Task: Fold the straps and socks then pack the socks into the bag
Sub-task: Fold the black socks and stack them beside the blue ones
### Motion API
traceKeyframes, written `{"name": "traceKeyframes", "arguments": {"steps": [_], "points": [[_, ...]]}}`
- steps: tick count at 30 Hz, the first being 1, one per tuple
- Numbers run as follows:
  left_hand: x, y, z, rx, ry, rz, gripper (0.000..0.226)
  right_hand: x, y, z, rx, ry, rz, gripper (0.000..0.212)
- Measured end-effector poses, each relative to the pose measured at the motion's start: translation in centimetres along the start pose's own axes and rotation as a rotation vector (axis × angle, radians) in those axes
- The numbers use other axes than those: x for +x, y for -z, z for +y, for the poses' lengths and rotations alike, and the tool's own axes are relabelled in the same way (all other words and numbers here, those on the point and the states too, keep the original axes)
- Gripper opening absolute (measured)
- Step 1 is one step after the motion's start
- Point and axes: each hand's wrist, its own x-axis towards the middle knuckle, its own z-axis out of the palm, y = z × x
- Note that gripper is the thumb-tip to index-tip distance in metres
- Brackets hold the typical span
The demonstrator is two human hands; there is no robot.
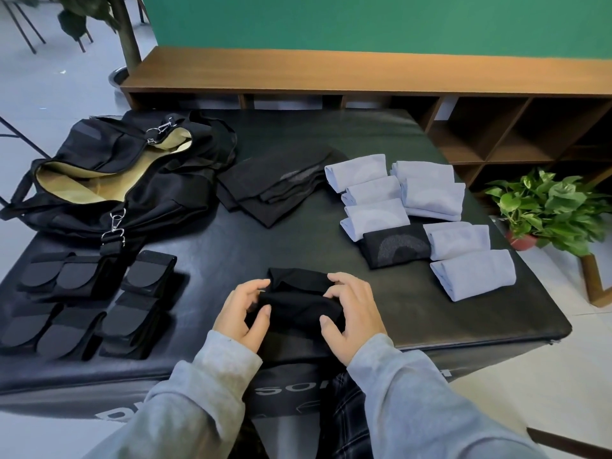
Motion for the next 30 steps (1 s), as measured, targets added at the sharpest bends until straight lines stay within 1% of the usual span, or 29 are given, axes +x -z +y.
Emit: {"name": "traceKeyframes", "arguments": {"steps": [2, 4, 7, 8, 10, 11, 14, 17, 19, 22, 27, 30], "points": [[-0.1, -0.1, 0.2, 0.001, -0.018, 0.027, 0.049, 0.1, -0.1, 0.1, -0.022, 0.015, 0.002, 0.031], [0.0, -0.3, 0.6, 0.022, -0.067, 0.047, 0.048, 0.3, -0.3, 0.1, -0.058, 0.035, 0.001, 0.029], [0.4, -0.8, 1.5, 0.011, -0.097, -0.049, 0.058, 0.4, -0.3, 0.1, -0.096, 0.049, -0.051, 0.028], [0.6, -1.1, 1.6, 0.014, -0.089, -0.086, 0.06, 0.5, -0.3, 0.0, -0.099, 0.025, -0.086, 0.034], [1.0, -1.5, 1.4, 0.029, -0.062, -0.095, 0.058, 0.7, -0.1, -0.3, -0.096, -0.063, -0.157, 0.047], [1.3, -1.6, 1.2, 0.027, -0.038, -0.079, 0.056, 0.7, 0.0, -0.3, -0.097, -0.106, -0.182, 0.047], [1.8, -1.7, 1.2, 0.064, 0.041, -0.054, 0.056, 1.1, 0.2, -0.6, -0.095, -0.213, -0.217, 0.032], [2.3, -1.7, 1.4, 0.099, 0.124, -0.052, 0.059, 1.9, 0.1, -0.9, -0.082, -0.316, -0.21, 0.03], [2.6, -1.7, 1.2, 0.071, 0.178, -0.043, 0.058, 2.5, 0.0, -1.0, -0.042, -0.376, -0.192, 0.031], [3.0, -1.9, 1.3, -0.002, 0.21, -0.03, 0.054, 3.4, -0.1, -1.3, 0.021, -0.455, -0.163, 0.029], [4.0, -2.1, 1.4, 0.006, 0.286, 0.039, 0.031, 3.7, -0.4, -1.6, -0.014, -0.469, -0.122, 0.027], [4.3, -2.4, 1.8, 0.119, 0.29, 0.09, 0.03, 3.6, -0.4, -1.6, -0.004, -0.455, -0.077, 0.024]]}}
